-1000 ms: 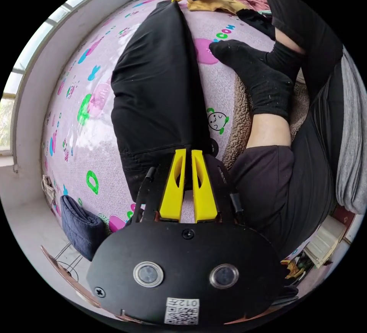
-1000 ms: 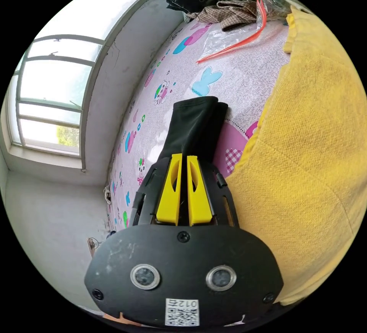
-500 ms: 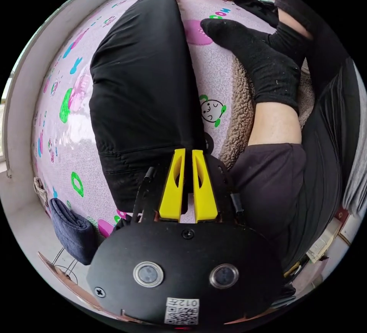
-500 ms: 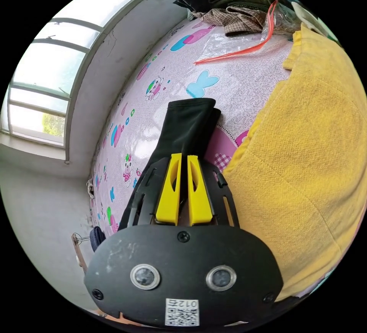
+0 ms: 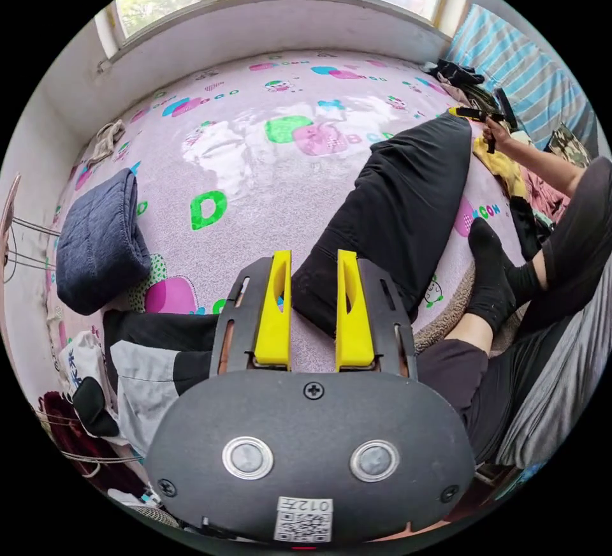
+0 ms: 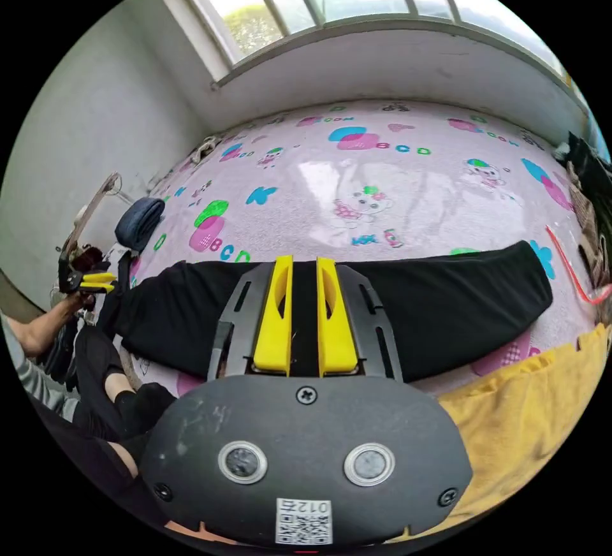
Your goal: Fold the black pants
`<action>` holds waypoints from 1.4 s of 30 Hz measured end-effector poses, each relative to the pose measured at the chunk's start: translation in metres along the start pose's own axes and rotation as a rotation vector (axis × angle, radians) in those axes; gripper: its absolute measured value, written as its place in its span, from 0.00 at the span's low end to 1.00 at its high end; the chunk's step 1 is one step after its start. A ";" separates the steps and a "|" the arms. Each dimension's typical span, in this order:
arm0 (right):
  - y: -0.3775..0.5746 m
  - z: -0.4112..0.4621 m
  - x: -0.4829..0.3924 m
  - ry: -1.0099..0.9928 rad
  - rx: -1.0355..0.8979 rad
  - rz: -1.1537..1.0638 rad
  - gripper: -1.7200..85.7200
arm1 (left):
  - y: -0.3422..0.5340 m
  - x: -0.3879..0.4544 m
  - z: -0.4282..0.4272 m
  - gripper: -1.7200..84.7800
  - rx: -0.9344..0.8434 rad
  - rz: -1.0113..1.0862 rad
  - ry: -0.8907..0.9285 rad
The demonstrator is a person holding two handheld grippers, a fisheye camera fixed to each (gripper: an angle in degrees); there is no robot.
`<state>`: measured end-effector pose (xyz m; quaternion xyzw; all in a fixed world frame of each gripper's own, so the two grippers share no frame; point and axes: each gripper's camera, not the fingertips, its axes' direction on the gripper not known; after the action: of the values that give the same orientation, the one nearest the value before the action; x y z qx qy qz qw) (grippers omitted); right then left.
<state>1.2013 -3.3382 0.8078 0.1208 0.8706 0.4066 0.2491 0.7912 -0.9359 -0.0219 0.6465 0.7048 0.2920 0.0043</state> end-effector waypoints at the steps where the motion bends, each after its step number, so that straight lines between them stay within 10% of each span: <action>1: 0.026 0.025 -0.019 -0.049 -0.040 -0.060 0.10 | -0.003 -0.006 0.004 0.16 -0.013 -0.006 0.012; 11: 0.156 0.135 0.037 -0.523 -0.445 -0.258 0.11 | -0.022 -0.087 0.040 0.18 -0.260 0.001 0.301; 23: 0.384 0.238 0.143 -0.450 -0.938 -0.477 0.06 | -0.035 -0.110 0.027 0.11 -0.323 0.048 0.302; 42: 0.638 0.108 0.431 -0.251 -0.685 -0.371 0.07 | -0.010 -0.080 -0.009 0.08 -0.330 0.158 0.115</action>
<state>0.8982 -2.6818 1.0947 -0.0795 0.6546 0.6036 0.4482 0.7915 -1.0130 -0.0485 0.6726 0.5934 0.4396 0.0469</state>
